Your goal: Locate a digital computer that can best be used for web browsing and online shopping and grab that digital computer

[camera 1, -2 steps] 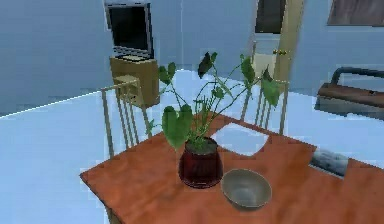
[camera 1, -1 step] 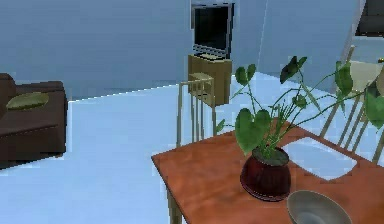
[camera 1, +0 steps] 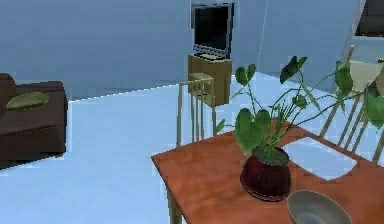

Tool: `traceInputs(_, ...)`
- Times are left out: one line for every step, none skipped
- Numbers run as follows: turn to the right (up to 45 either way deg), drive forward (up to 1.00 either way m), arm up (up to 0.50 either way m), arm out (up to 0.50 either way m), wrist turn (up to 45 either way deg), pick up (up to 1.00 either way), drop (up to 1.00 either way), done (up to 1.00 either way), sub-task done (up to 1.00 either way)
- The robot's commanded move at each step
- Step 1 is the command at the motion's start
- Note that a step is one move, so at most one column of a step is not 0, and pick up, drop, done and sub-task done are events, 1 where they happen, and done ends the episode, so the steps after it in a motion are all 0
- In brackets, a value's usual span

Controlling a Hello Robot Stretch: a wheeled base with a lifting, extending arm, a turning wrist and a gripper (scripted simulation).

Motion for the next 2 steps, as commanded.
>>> traceInputs(0.0,0.00,0.36,0.00,0.0,0.00,0.00,0.00,0.00)
traceInputs(0.0,0.00,0.00,0.50,0.0,0.00,0.00,0.00,0.00)
